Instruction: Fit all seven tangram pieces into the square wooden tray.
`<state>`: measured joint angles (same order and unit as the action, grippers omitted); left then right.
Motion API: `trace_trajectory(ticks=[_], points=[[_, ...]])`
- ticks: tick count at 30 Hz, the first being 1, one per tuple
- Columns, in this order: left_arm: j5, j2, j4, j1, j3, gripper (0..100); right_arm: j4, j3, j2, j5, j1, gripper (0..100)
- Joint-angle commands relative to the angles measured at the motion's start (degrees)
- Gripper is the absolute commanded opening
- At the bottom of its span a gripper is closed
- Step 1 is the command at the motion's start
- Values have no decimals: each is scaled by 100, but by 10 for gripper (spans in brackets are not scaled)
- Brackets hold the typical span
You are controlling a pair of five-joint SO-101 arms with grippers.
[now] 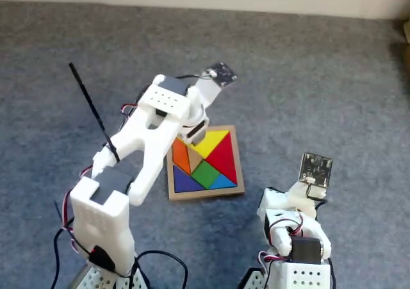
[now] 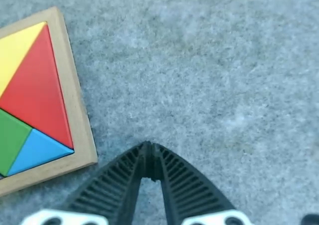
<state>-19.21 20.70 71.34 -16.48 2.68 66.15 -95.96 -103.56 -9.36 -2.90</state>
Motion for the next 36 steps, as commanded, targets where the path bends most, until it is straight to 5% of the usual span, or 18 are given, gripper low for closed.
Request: trace_trajectory(ticks=[1, 14, 18, 30, 36], points=[[44, -523, 141, -84, 66, 182, -145, -831, -48, -62, 84, 15], [53, -611, -730, -549, -1499, 182, -145, -831, -48, -62, 84, 15], [79, -813, -413, -514, -1297, 181, -145, -831, -48, -62, 84, 15], [79, -3055, -114, -426, -2185, 181, -154, -831, -48, -62, 84, 15], [88, -4409, -703, -409, -3565, 136, -154, -831, -48, -62, 75, 15]])
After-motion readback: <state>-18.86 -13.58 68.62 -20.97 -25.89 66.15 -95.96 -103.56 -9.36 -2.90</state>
